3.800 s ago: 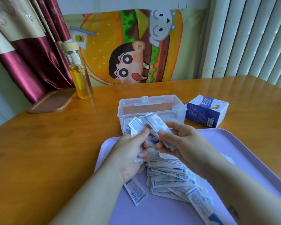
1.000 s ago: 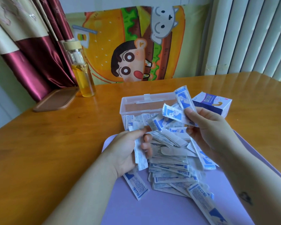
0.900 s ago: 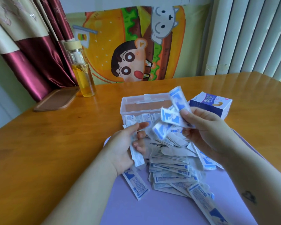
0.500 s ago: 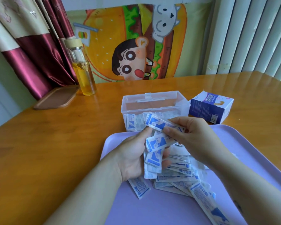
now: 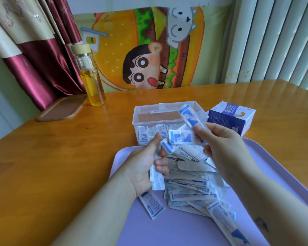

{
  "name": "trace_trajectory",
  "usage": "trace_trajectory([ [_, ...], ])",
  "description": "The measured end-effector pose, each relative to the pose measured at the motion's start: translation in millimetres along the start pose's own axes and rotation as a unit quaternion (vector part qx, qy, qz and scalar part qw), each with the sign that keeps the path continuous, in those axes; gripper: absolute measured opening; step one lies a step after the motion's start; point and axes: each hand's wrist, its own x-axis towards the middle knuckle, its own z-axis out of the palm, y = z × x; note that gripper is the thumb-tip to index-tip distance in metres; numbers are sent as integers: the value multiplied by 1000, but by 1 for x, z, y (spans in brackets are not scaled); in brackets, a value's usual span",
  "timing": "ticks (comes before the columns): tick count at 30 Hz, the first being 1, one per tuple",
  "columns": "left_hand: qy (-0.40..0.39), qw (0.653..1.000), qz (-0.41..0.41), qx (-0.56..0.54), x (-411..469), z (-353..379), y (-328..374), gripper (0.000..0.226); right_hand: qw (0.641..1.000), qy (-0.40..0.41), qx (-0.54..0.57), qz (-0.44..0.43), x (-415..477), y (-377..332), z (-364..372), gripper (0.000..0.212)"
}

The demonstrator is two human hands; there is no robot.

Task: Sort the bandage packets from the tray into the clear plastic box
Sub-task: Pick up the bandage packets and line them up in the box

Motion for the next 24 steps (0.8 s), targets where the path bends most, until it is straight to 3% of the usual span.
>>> trace_trajectory([
  [5,-89,984,64,140,-8,3,-3,83,995,18,83,44,0,3,5,14],
  [6,-85,981,76,155,-9,4,-3,80,996,18,80,40,0,3,6,14],
  [9,-28,967,135,214,-13,10,-4,33,999,2,43,14,-3,0,6,15],
  [12,25,957,203,205,-10,12,-2,6,996,-29,-52,-67,-7,-7,4,13],
  [15,40,945,231,226,-11,10,0,4,982,-56,-121,-137,-9,-12,2,13],
  [18,37,934,226,275,-9,0,3,10,967,-96,-179,-151,-7,-14,-2,16],
  [21,25,921,183,343,-9,-9,6,29,961,-123,-205,-136,-2,-18,-11,21],
  [24,-29,929,131,345,-15,-8,9,30,948,-147,-246,-142,-1,-20,-16,23],
])
